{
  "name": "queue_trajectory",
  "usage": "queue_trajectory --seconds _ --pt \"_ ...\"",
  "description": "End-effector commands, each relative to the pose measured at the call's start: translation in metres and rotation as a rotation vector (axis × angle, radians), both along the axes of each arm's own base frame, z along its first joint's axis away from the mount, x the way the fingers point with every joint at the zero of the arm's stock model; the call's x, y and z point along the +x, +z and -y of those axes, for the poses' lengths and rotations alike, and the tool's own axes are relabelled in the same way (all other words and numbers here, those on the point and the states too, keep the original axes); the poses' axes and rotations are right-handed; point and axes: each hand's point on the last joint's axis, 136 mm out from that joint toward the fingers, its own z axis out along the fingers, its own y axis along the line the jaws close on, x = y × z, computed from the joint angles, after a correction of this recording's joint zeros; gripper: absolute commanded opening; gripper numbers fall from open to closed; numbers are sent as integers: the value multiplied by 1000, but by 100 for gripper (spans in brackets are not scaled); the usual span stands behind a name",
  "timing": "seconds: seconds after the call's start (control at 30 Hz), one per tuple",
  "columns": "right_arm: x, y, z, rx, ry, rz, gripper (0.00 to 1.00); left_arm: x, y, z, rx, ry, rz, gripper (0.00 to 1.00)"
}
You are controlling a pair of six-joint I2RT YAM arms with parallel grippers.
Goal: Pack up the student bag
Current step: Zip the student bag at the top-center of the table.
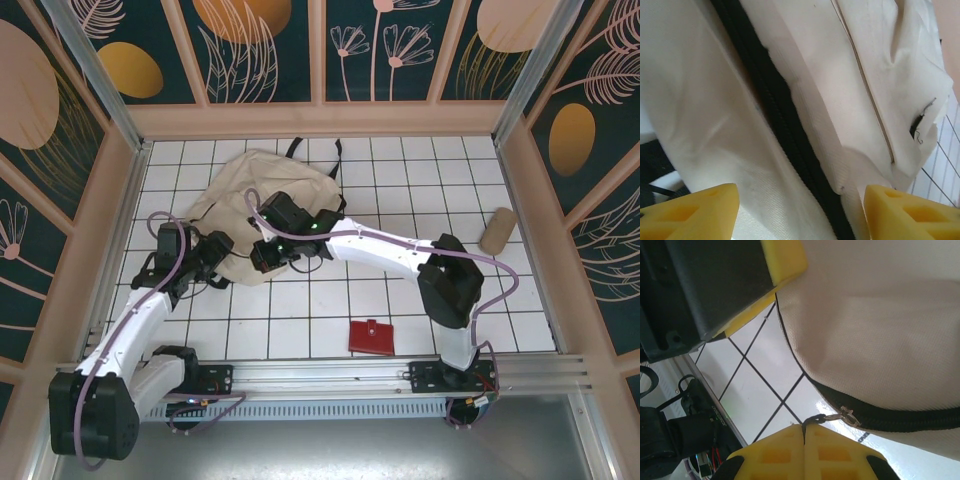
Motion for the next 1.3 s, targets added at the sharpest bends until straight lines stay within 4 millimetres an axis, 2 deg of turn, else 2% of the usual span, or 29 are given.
queue_trajectory --seconds 0.0,0.23,0.37,0.47,0.6,0.9,1.27 --pt "-17 17 -18 56 85 12 0 1 -3 8 -53 -19 4 63" --pt "-36 4 -11 3 118 -12 0 -2 -24 2 -48 23 -22 42" --pt "-44 0 -2 -38 122 -9 0 -9 -44 -14 21 89 -64 21" --pt "-42 -2 7 -75 97 5 0 -14 -56 -19 40 116 -81 12" --pt "-27 -9 28 -184 4 53 0 -17 -67 -24 53 140 -95 3" --pt "0 -13 64 -328 -158 126 0 -19 -76 -30 84 155 -112 0" --pt "41 -21 104 -449 -345 198 0 -20 -72 -31 93 153 -102 0"
